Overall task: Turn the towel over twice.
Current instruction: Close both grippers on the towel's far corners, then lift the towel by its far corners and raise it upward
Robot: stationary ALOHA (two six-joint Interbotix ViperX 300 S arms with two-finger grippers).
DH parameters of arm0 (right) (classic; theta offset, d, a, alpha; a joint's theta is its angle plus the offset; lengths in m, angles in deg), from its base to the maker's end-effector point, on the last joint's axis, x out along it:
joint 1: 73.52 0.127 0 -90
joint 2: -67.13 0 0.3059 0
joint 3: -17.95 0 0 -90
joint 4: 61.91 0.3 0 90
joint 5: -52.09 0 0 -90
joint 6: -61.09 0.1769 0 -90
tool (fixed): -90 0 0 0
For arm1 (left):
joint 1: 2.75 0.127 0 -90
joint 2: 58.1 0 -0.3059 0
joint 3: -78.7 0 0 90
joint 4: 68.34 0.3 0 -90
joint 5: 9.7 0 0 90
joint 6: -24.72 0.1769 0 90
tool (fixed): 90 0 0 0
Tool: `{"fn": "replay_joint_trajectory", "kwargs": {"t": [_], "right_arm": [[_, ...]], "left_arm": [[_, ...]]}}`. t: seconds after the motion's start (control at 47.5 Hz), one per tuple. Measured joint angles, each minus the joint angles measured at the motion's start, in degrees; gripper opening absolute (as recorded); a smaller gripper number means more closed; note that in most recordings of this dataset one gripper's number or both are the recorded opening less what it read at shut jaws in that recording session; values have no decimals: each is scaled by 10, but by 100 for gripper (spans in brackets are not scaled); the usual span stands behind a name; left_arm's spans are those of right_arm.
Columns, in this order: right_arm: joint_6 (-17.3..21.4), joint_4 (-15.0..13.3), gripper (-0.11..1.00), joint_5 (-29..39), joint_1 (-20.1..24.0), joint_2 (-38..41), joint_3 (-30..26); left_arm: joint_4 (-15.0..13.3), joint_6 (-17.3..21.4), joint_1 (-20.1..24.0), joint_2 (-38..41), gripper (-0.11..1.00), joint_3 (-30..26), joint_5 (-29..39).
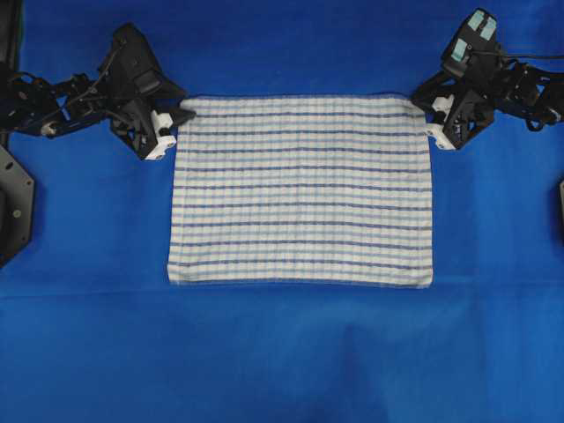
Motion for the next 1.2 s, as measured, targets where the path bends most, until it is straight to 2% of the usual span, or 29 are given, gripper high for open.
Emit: {"fn": "replay_joint_trajectory", "kwargs": {"t": [0.063, 0.126, 0.4, 0.674, 0.948, 1.053, 1.201], "right_arm": [[-1, 0, 5, 0, 0, 0, -1], [0, 0, 3, 0, 0, 0, -2], [-2, 0, 3, 3, -1, -8, -6], [-7, 0, 3, 17, -27, -56, -25], [-27, -11, 3, 76, -76, -99, -72], [-39, -16, 3, 98, -95, -113, -99], [-53, -20, 3, 121, -117, -126, -139]], "left_arm": [[0, -1, 0, 0, 10, -1, 6], [0, 1, 0, 0, 3, -1, 11], [0, 0, 0, -13, 4, 0, 19], [0, 3, 4, -80, 4, -9, 56], [0, 4, 65, -156, 4, -45, 106], [0, 11, 99, -176, 4, -66, 112], [0, 30, 124, -192, 4, -91, 114]]}}
